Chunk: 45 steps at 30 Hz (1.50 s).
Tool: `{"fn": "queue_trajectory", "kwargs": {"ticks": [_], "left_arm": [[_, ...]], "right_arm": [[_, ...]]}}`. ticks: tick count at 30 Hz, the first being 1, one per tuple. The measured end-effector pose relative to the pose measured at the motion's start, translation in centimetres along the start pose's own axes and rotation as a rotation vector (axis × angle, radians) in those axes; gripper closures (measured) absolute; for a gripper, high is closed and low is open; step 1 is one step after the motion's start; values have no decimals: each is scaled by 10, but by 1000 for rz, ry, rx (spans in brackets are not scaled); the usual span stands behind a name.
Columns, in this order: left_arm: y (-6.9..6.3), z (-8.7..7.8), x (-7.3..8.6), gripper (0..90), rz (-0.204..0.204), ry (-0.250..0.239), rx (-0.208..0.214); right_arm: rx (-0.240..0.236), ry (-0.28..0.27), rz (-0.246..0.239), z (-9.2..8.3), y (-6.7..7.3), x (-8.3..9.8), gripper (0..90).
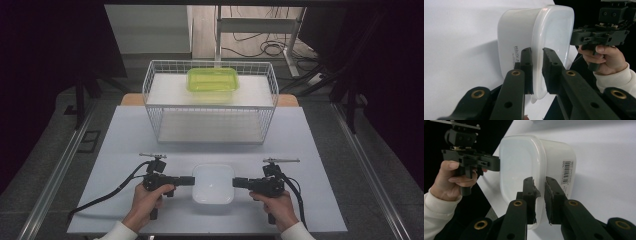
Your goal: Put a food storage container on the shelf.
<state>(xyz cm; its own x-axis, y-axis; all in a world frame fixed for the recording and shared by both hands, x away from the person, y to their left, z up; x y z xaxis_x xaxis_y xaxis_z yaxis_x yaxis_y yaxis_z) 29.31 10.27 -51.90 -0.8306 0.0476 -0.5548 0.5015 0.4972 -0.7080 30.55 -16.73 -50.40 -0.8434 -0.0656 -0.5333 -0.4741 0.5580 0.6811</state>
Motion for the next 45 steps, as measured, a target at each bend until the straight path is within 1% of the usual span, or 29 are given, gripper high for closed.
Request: {"fn": "queue_trajectory", "kwargs": {"ticks": [4,11,13,20,23,25,29,34,36,38,40,42,45], "left_arm": [[-4,-2,-1,790,24,-11,-8],[-8,-7,-4,790,46,-26,7],[-9,-8,-5,789,62,-29,-4],[-21,-14,-11,791,137,-50,-28],[-23,-16,-12,791,137,-59,-30],[-23,-17,-13,790,148,-58,-33],[-29,-21,-18,790,179,-69,-53],[-28,-23,-21,790,187,-69,-64],[-28,-24,-23,790,183,-73,-57],[-29,-25,-25,791,188,-74,-52],[-31,-27,-28,791,194,-75,-49],[-31,-28,-30,791,189,-81,-43],[-32,-29,-33,791,195,-83,-51]], "right_arm": [[0,-12,-30,-2,2,-2,790],[-6,-24,-67,-5,8,-5,790],[-1,-29,-88,-6,11,-7,790],[2,-54,-137,-11,18,-11,792],[0,-58,-151,-13,21,-12,792],[4,-59,-164,-14,24,-13,791],[13,-67,-185,-15,27,-16,792],[17,-68,-192,-13,28,-20,791],[18,-65,-193,-11,28,-21,791],[15,-67,-198,-12,28,-23,791],[12,-71,-202,-13,30,-25,791],[9,-77,-205,-15,32,-28,791],[9,-81,-216,-15,34,-31,790]]}}
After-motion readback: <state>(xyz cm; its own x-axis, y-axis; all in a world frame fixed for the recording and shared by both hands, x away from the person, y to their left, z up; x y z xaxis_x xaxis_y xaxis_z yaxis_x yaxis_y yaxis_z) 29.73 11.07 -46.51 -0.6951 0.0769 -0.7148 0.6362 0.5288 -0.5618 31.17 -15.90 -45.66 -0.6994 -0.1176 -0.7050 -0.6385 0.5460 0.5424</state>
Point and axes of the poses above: each handheld gripper's, and its own axes: z roughly forward along the jaws, x roughly out of its underside, y roughly to its left, the point moved 5 cm from there along z, roughly forward along the jaws, and after that the axes turned 4 degrees about z, right-handed, at the moved point
